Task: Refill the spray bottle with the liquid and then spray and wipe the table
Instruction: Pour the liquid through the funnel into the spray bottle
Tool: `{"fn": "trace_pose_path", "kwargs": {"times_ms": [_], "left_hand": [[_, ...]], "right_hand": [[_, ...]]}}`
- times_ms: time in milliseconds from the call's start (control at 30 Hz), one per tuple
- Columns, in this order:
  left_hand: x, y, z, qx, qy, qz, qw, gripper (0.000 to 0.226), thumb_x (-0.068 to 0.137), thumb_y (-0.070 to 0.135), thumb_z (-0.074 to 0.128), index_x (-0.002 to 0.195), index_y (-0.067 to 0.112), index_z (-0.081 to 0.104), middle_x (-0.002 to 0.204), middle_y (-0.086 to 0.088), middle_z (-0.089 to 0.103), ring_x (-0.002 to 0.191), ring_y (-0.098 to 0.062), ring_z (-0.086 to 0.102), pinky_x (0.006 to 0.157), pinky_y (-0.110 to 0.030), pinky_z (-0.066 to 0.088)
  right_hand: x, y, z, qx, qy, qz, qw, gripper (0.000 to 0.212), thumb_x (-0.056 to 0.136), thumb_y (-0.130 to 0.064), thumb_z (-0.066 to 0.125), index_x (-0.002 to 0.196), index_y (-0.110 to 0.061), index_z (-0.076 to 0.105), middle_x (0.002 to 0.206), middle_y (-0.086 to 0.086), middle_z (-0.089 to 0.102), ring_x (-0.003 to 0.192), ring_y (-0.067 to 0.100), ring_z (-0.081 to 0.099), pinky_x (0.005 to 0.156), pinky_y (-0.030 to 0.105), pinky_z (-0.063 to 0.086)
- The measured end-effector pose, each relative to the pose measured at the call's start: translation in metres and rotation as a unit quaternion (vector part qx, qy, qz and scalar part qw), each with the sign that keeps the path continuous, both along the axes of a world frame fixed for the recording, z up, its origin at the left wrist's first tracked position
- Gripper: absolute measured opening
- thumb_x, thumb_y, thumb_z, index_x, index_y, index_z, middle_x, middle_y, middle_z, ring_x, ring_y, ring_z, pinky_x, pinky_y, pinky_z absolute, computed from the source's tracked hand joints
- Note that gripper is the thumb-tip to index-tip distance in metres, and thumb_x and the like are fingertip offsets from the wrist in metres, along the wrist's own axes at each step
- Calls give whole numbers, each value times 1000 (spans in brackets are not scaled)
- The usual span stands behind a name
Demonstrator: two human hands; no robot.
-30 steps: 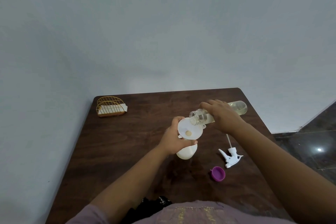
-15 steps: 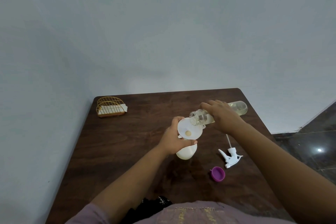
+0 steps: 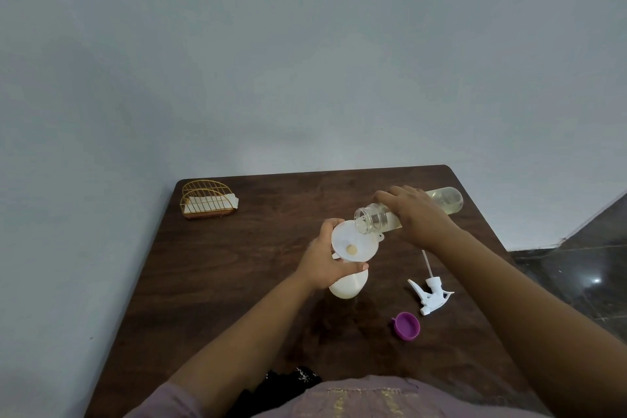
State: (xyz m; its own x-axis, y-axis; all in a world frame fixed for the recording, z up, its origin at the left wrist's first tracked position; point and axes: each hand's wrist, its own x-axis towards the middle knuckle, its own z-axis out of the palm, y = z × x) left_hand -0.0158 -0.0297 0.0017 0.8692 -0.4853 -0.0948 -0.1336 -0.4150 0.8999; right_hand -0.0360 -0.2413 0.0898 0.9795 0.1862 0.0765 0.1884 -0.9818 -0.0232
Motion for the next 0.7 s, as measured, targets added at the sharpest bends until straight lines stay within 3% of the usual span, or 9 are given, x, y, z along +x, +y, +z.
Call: {"fn": "trace_pose_path", "kwargs": {"times_ms": [700], "left_hand": [[0,-1,0,0,0,1,1000,86,68,35,87,133,34,31,128,9,48,115,-15,52,92,-35,54]], "right_hand": [[0,-1,1,1,4,4,1000,47,76,-23,71,118,-25,50,103,-2,56,95,21,51,82,31,36]]}}
